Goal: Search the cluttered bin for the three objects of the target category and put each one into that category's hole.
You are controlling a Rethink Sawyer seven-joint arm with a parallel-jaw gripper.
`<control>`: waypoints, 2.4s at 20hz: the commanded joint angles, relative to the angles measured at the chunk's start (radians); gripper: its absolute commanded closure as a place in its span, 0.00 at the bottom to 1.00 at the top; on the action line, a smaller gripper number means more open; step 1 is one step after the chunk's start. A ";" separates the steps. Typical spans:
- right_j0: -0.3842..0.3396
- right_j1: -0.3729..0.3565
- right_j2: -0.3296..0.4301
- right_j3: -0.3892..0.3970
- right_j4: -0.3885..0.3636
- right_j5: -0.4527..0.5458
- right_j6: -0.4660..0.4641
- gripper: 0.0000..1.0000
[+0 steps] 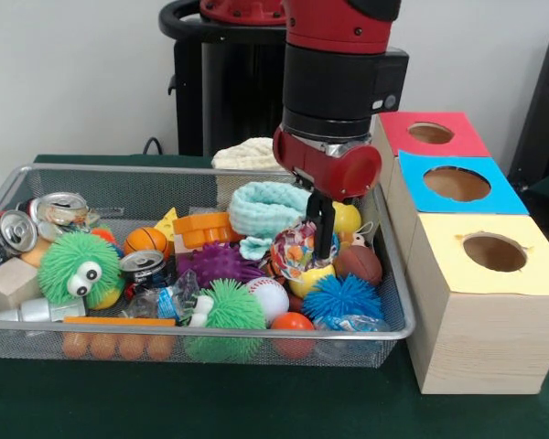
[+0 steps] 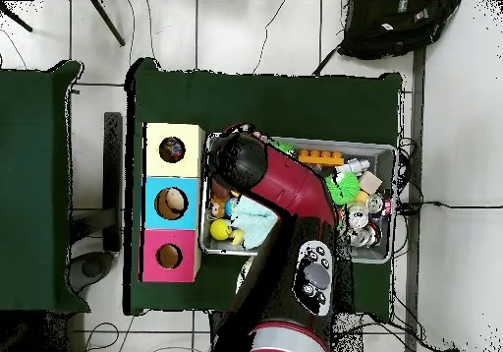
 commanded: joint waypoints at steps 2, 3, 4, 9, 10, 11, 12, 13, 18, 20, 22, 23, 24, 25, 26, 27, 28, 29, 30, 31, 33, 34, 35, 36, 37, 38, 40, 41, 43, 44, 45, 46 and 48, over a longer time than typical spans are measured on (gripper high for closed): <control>0.024 0.007 0.008 -0.007 0.064 0.157 0.300 1.00; 0.030 0.008 0.006 -0.009 0.067 0.163 0.308 1.00; 0.032 0.011 0.007 -0.008 0.072 0.161 0.313 1.00; 0.065 0.038 0.001 -0.023 0.101 0.156 0.359 1.00; 0.074 0.044 -0.004 -0.029 0.105 0.159 0.368 1.00; 0.088 0.054 -0.015 -0.040 0.110 0.164 0.386 1.00; 0.100 0.061 -0.023 -0.049 0.114 0.170 0.398 1.00; 0.111 0.067 -0.032 -0.059 0.117 0.181 0.414 1.00; 0.160 0.097 -0.066 -0.115 0.132 0.230 0.491 1.00; 0.184 0.122 -0.078 -0.150 0.142 0.246 0.536 1.00; 0.200 0.146 -0.084 -0.184 0.148 0.260 0.567 1.00; 0.202 0.154 -0.079 -0.197 0.149 0.267 0.568 1.00; 0.201 0.159 -0.076 -0.206 0.149 0.272 0.568 1.00; 0.200 0.165 -0.071 -0.212 0.150 0.273 0.567 1.00; 0.199 0.166 -0.068 -0.210 0.151 0.267 0.567 1.00; 0.202 0.173 -0.067 -0.213 0.152 0.261 0.573 1.00; 0.193 0.163 -0.064 -0.195 0.150 0.253 0.562 1.00; 0.196 0.165 -0.066 -0.196 0.150 0.253 0.569 1.00; 0.198 0.168 -0.068 -0.201 0.149 0.257 0.576 1.00; 0.201 0.170 -0.070 -0.207 0.147 0.266 0.584 1.00; 0.209 0.173 -0.077 -0.218 0.145 0.283 0.604 1.00; 0.211 0.176 -0.077 -0.222 0.145 0.285 0.611 1.00; 0.214 0.174 -0.079 -0.224 0.143 0.293 0.616 1.00; 0.214 0.174 -0.080 -0.228 0.140 0.303 0.618 1.00; 0.212 0.163 -0.078 -0.223 0.136 0.321 0.612 1.00; 0.211 0.159 -0.077 -0.222 0.135 0.329 0.610 1.00; 0.211 0.143 -0.073 -0.207 0.133 0.340 0.600 1.00; 0.211 0.131 -0.070 -0.192 0.134 0.341 0.593 1.00; 0.213 0.120 -0.065 -0.174 0.138 0.339 0.588 1.00; 0.213 0.118 -0.062 -0.168 0.140 0.336 0.585 1.00; 0.214 0.115 -0.061 -0.172 0.141 0.347 0.589 1.00; 0.221 0.122 -0.064 -0.183 0.141 0.354 0.600 1.00; 0.233 0.132 -0.068 -0.199 0.143 0.363 0.618 1.00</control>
